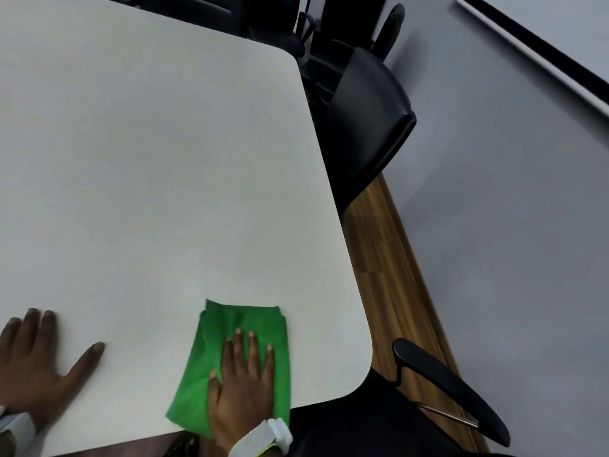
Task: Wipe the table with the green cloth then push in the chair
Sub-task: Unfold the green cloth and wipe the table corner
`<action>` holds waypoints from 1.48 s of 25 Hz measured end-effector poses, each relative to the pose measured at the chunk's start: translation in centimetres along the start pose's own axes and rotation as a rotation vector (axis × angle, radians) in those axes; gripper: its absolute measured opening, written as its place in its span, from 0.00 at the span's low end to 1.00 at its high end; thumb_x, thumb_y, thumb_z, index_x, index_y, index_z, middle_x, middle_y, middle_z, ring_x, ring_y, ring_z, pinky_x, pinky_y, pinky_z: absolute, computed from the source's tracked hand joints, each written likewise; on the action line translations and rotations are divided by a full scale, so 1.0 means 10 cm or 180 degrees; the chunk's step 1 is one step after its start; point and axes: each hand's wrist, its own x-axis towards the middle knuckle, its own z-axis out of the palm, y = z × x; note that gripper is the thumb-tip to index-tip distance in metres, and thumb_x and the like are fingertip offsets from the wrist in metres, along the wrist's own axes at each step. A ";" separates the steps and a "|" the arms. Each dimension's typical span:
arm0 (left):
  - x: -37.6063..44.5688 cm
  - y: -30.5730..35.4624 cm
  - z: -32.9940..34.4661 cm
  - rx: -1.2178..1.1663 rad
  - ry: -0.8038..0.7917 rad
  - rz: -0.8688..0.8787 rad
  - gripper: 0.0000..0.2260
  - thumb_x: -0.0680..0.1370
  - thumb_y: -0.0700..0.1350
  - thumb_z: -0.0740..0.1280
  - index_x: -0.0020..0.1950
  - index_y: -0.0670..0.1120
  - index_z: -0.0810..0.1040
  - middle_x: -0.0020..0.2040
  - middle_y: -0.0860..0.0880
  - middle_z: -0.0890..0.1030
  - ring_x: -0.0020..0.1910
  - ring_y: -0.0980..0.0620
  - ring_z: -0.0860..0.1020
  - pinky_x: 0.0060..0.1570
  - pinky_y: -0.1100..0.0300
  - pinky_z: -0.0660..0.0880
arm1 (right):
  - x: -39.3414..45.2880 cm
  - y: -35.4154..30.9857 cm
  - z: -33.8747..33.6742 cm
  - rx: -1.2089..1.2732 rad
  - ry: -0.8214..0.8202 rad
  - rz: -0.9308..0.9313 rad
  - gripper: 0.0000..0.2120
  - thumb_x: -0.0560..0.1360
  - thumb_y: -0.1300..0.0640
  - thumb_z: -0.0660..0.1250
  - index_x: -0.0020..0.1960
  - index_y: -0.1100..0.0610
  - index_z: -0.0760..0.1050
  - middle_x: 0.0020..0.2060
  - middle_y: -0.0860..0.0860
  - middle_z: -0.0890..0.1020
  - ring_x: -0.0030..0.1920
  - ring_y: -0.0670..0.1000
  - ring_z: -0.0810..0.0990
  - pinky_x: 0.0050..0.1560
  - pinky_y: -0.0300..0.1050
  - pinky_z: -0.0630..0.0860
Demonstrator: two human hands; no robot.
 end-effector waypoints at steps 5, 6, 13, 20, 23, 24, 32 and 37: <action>0.10 -0.26 0.10 0.0303 0.0184 -0.0243 0.53 0.69 0.79 0.58 0.84 0.45 0.59 0.87 0.45 0.55 0.86 0.40 0.54 0.83 0.38 0.54 | 1.10 0.74 -0.07 -0.0130 0.0473 0.0460 0.26 0.78 0.46 0.53 0.74 0.53 0.65 0.76 0.51 0.64 0.75 0.56 0.60 0.71 0.66 0.51; 0.08 -0.19 0.03 0.0586 0.0256 -0.0093 0.52 0.71 0.78 0.56 0.83 0.43 0.60 0.86 0.41 0.58 0.84 0.37 0.56 0.82 0.37 0.55 | 1.33 1.22 -0.16 -0.0234 0.0469 0.1008 0.26 0.80 0.46 0.51 0.75 0.53 0.63 0.77 0.51 0.62 0.76 0.56 0.58 0.71 0.66 0.51; 0.00 -0.03 -0.04 0.1206 0.0321 0.0064 0.48 0.73 0.76 0.54 0.81 0.41 0.63 0.82 0.38 0.65 0.81 0.34 0.61 0.79 0.38 0.56 | 1.35 0.53 -0.02 -0.0247 0.0375 0.0249 0.28 0.77 0.46 0.50 0.74 0.55 0.64 0.76 0.52 0.63 0.76 0.56 0.57 0.72 0.67 0.51; 0.10 -0.28 0.15 0.0440 0.0231 -0.0062 0.50 0.72 0.76 0.58 0.83 0.42 0.59 0.84 0.38 0.58 0.84 0.37 0.57 0.82 0.37 0.55 | -0.35 -0.40 0.14 -0.0282 -0.0274 -0.0907 0.31 0.75 0.43 0.56 0.76 0.54 0.59 0.78 0.52 0.58 0.77 0.58 0.51 0.68 0.67 0.45; 0.06 -0.24 0.11 0.0370 0.0215 0.0023 0.49 0.73 0.73 0.59 0.81 0.39 0.61 0.81 0.34 0.61 0.82 0.34 0.60 0.82 0.39 0.53 | 0.16 -0.55 0.15 -0.0272 -0.0135 -0.1001 0.28 0.78 0.45 0.54 0.75 0.54 0.58 0.78 0.52 0.59 0.77 0.57 0.49 0.70 0.68 0.44; 0.04 -0.21 0.10 0.0484 0.0231 0.0184 0.48 0.73 0.71 0.61 0.80 0.37 0.62 0.80 0.33 0.61 0.83 0.34 0.58 0.82 0.40 0.52 | 0.44 -0.61 0.14 -0.0267 -0.0105 -0.0934 0.27 0.78 0.45 0.54 0.75 0.53 0.59 0.77 0.51 0.59 0.77 0.57 0.50 0.71 0.68 0.46; 0.06 -0.16 0.01 0.0896 0.0336 0.0079 0.48 0.73 0.76 0.55 0.80 0.41 0.62 0.82 0.36 0.63 0.82 0.34 0.59 0.80 0.37 0.57 | 1.39 1.46 -0.26 -0.0223 0.0266 0.0844 0.25 0.81 0.47 0.52 0.76 0.52 0.60 0.78 0.50 0.59 0.76 0.55 0.55 0.73 0.65 0.52; 0.05 -0.08 -0.02 0.1134 0.0354 0.0148 0.49 0.72 0.76 0.53 0.79 0.40 0.64 0.81 0.37 0.66 0.80 0.34 0.62 0.79 0.37 0.58 | 0.64 0.91 -0.17 -0.0265 0.0182 0.0349 0.29 0.77 0.47 0.51 0.76 0.54 0.60 0.77 0.51 0.59 0.77 0.55 0.55 0.71 0.68 0.54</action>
